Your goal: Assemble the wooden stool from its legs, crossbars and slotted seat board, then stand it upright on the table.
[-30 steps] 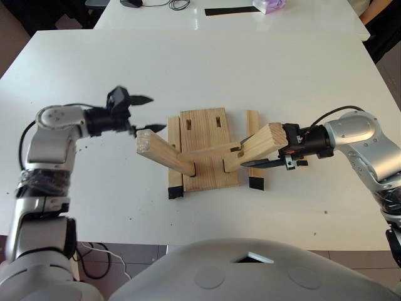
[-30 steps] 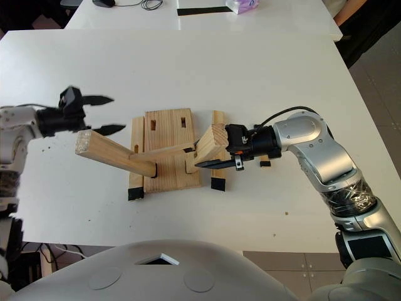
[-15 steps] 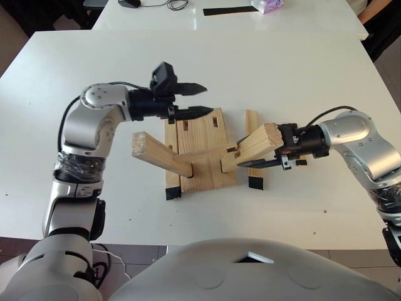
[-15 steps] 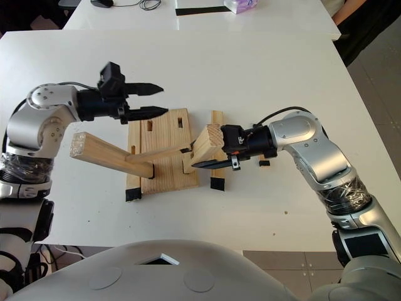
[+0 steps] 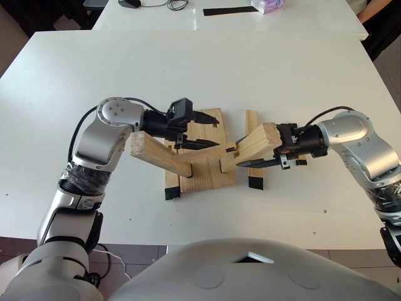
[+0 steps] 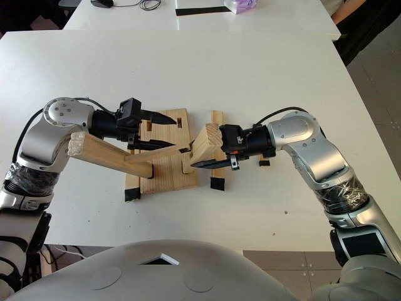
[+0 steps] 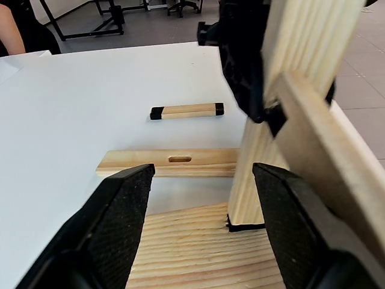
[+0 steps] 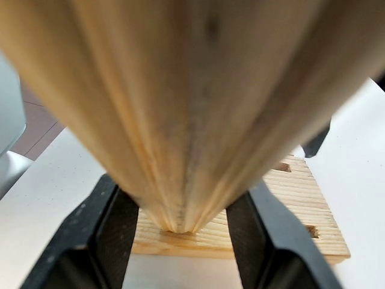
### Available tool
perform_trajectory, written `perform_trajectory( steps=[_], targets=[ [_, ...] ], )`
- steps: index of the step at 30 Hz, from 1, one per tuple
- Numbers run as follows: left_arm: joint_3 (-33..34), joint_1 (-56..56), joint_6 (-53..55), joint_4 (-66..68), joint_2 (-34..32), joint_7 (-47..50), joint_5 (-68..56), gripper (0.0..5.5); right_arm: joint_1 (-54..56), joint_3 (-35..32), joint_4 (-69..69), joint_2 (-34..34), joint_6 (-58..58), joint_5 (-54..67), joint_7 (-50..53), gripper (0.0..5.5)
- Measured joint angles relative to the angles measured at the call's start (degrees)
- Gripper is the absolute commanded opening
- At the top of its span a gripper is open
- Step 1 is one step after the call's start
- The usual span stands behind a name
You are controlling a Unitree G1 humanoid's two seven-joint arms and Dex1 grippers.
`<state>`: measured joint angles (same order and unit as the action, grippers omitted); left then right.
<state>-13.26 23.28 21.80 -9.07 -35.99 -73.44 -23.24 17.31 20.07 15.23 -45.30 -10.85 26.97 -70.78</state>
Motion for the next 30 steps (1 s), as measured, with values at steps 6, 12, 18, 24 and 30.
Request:
perform_trajectory(
  steps=[6, 12, 18, 24, 30],
  targets=[
    [0.0, -1.3, 1.1, -3.4, -1.4, -0.7, -0.7, 3.04, 0.3, 0.0, -0.6, 0.4, 0.3, 0.0, -0.3, 2.04],
    [-0.1, -2.3, 1.1, -4.7, -1.9, -0.4, -0.6, 3.04, 0.3, 0.2, -0.6, 0.5, 0.3, 0.0, -0.5, 2.04],
    [-0.8, -2.4, 1.3, -3.8, -1.1, 1.3, 0.5, 3.04, 0.9, 0.3, -1.0, 0.8, 0.3, 0.0, -0.4, 2.04],
    [0.3, -0.6, 3.7, -0.7, 2.7, 4.6, -0.7, 3.04, 1.3, 0.6, -1.8, 1.9, 0.3, -0.3, 0.4, 2.04],
    [2.8, 2.3, 7.5, -0.5, 3.1, 4.7, -5.4, 3.04, 1.3, 0.7, -1.8, 2.0, 0.3, -0.3, 0.5, 2.04]
  ],
)
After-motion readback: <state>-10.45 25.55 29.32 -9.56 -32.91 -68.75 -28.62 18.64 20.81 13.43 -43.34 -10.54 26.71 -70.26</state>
